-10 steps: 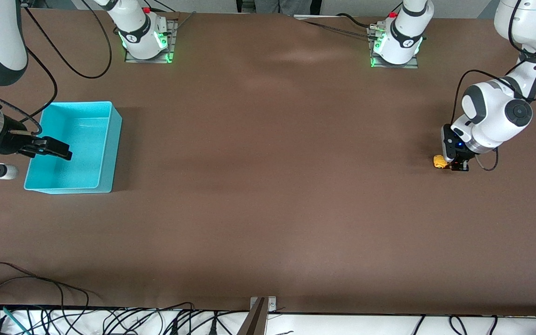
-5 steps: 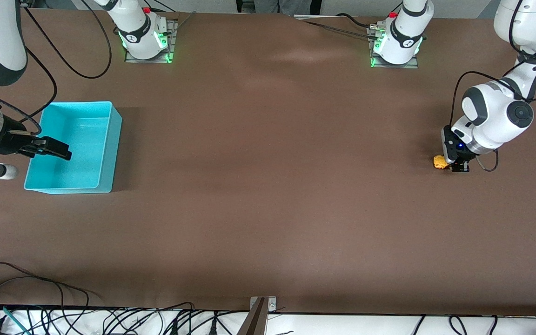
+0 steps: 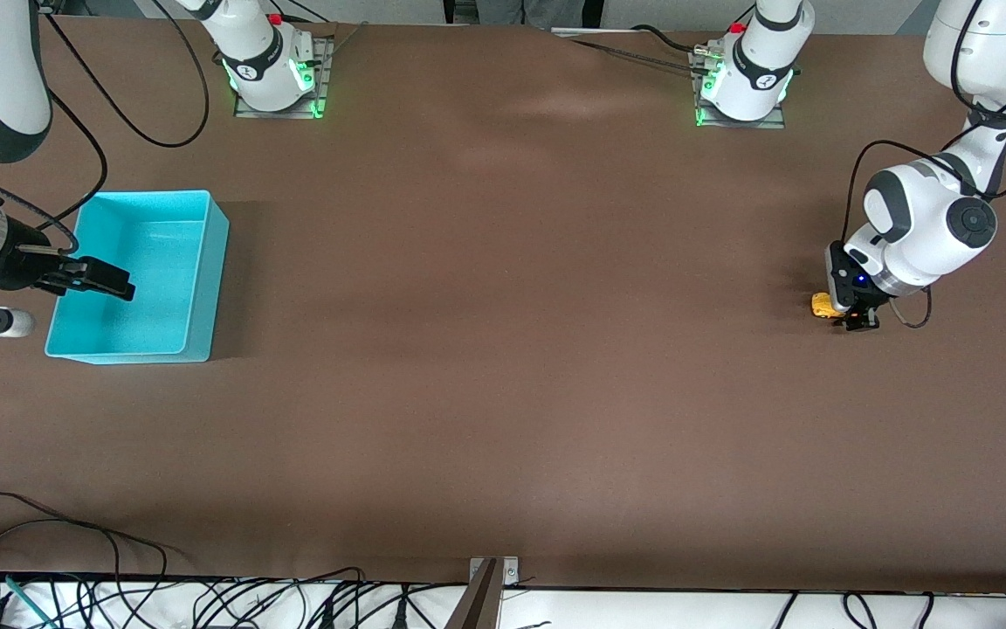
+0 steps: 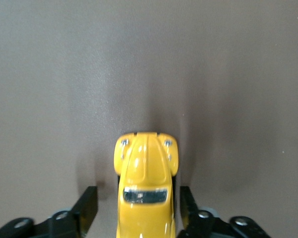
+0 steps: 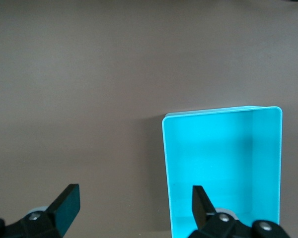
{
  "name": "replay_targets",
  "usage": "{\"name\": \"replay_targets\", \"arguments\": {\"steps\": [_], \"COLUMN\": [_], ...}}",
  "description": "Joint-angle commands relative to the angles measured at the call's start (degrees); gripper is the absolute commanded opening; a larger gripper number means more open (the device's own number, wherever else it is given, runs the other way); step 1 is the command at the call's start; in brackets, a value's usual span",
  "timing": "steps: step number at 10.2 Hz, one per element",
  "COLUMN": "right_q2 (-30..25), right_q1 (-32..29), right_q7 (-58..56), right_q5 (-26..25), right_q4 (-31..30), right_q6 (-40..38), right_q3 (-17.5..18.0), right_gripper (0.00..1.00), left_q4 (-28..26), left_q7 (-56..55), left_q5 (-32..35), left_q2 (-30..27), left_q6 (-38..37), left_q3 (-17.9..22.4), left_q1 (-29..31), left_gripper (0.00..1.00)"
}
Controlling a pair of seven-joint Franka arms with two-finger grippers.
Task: Wind up and store yellow beetle car
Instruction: 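Open the left gripper to release the car toward the box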
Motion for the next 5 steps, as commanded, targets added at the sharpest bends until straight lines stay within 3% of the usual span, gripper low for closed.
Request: {"name": "replay_targets", "arguments": {"steps": [1, 5], "right_q2": [-0.32, -0.32], "right_q1": [-0.44, -0.44], "right_q7": [-0.19, -0.19], "right_q5": [1.13, 1.13], "right_q4": [-0.37, -0.37], "right_q6": [0.45, 0.45], "right_q3": [0.12, 0.12], "right_gripper": [1.0, 1.0], "left_q4": [2.71, 2.71], "left_q7": [1.3, 1.03], "left_q5": [-2.23, -2.23], "left_q2": [0.69, 0.69], "left_q6": [-2.8, -2.81], "left_q3": [0.1, 0.02], "left_q1": [-0.53, -0.53], "left_gripper": [1.0, 1.0]}}
